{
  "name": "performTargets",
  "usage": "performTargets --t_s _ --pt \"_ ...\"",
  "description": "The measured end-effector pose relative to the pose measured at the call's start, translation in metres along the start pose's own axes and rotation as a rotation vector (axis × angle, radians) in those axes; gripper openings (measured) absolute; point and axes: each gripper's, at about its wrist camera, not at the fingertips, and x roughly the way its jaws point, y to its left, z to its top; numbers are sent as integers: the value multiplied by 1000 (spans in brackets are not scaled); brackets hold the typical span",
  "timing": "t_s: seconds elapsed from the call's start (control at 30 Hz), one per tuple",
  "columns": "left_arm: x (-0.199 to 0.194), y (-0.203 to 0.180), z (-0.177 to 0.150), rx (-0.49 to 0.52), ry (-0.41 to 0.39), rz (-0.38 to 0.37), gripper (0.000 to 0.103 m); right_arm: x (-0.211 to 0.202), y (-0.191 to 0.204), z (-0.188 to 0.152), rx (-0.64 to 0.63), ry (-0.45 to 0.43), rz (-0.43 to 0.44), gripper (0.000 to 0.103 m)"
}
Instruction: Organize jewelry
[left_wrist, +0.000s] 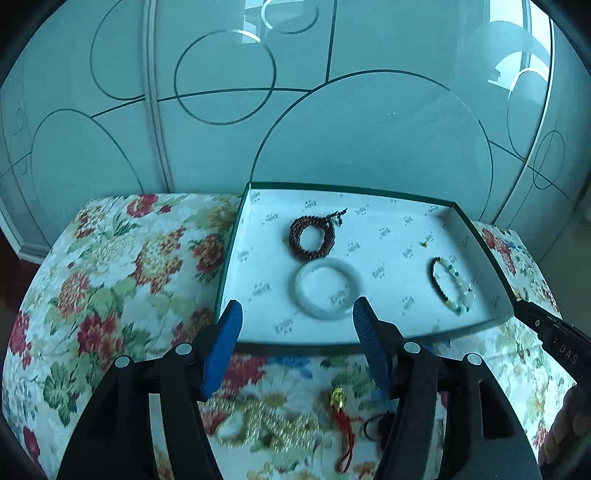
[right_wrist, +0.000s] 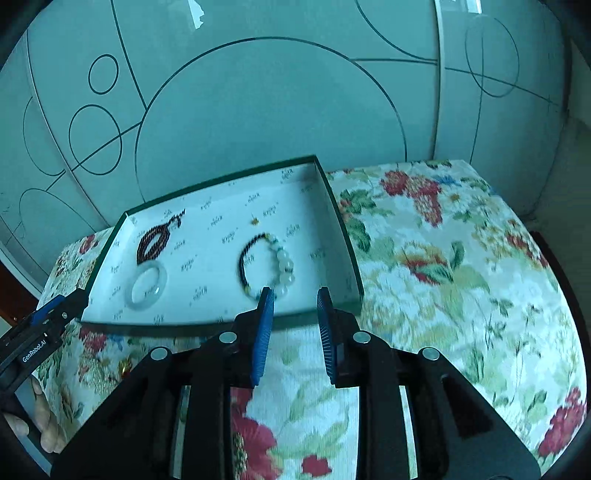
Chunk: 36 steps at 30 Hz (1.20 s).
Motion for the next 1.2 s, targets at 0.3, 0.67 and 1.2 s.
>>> performTargets --t_s 0.3,0.67,1.2 --pt "-31 24 -73 -61 66 25 67 -30 -6 -78 19 57 -4 24" --pt "-42 33 -105 -78 93 49 67 -43 10 -105 -17 76 12 24" --pt "-34 35 -109 -84 111 37 67 -26 46 -108 -133 77 -28 18"
